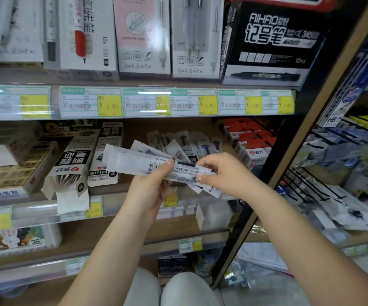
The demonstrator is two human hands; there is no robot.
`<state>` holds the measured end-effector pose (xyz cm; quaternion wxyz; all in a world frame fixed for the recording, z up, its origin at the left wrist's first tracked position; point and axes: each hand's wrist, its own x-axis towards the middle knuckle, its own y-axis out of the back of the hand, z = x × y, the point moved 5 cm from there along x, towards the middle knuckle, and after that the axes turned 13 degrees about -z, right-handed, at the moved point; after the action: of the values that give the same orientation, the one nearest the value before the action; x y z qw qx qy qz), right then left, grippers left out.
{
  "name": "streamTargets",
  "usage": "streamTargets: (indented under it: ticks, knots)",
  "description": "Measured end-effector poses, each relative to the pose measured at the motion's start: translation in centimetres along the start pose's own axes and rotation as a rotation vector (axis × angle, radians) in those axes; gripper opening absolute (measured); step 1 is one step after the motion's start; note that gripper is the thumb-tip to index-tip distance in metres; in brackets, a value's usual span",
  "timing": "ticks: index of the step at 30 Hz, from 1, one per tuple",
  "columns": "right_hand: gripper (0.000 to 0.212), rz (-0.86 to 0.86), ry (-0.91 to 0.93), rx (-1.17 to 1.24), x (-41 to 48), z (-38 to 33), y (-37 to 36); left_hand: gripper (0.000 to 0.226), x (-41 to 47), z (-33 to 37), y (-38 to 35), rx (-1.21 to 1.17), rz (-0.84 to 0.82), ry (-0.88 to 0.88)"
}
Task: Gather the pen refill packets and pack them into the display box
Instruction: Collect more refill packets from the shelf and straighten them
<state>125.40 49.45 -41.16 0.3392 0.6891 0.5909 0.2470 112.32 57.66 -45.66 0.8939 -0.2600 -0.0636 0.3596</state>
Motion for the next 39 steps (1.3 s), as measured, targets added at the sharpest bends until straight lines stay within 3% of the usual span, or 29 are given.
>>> streamTargets:
  ticks: [4,9,12,14,18,21,23,26,29,32,34,36,37,39]
  knots:
    - [0.013,-0.006,-0.059,-0.039,0.8,0.7,0.2,0.007,0.0,1.4,0.2,0.048,0.048,-0.098]
    - [0.015,0.078,-0.14,0.08,2.3,2.3,1.3,0.013,-0.7,3.2,1.5,-0.017,0.15,-0.205]
    - [0.026,0.077,-0.158,0.159,3.4,2.5,1.3,0.019,-1.7,3.4,1.8,-0.024,0.185,-0.228]
    - [0.036,0.094,-0.158,0.089,3.6,2.4,1.3,0.021,-2.5,3.2,1.7,-0.06,0.212,-0.226]
    - [0.048,0.424,-0.092,-0.017,2.1,1.4,1.4,0.019,-3.8,2.9,1.3,-0.134,0.229,-0.251]
    - [0.035,0.626,-0.06,0.293,-0.7,0.1,-0.2,0.017,-4.5,2.3,0.8,-0.141,0.187,-0.291]
    - [0.029,0.61,-0.1,0.653,-2.3,-0.3,-2.9,0.02,-5.0,1.9,0.4,-0.145,0.149,-0.319]
    - [0.049,0.332,-0.132,1.306,-3.1,-2.0,-7.7,0.027,-5.6,0.7,-0.2,-0.122,0.102,-0.325]
    - [0.056,0.102,-0.056,1.665,-2.6,-4.2,-9.7,0.037,-6.3,-1.1,-0.8,-0.085,0.127,-0.245]
    - [0.067,0.117,-0.078,1.725,-2.0,-4.7,-9.7,0.04,-6.9,-1.6,-1.5,-0.118,0.12,-0.208]
    - [0.044,0.132,-0.095,1.69,-1.9,-4.5,-9.3,0.006,-6.7,-1.0,-2.5,-0.058,0.055,-0.106]
    - [0.01,0.196,-0.119,1.636,-1.9,-3.9,-8.6,0.031,-6.2,-1.4,-3.3,-0.012,-0.18,0.04]
    - [0.005,0.228,-0.12,1.626,-2.0,-3.5,-8.3,0.037,-6.7,-1.7,-2.5,-0.085,-0.167,0.026]
    - [0.011,0.276,-0.147,1.592,-2.0,-2.8,-7.9,0.038,-7.5,-1.9,-2.0,0.01,-0.136,0.051]
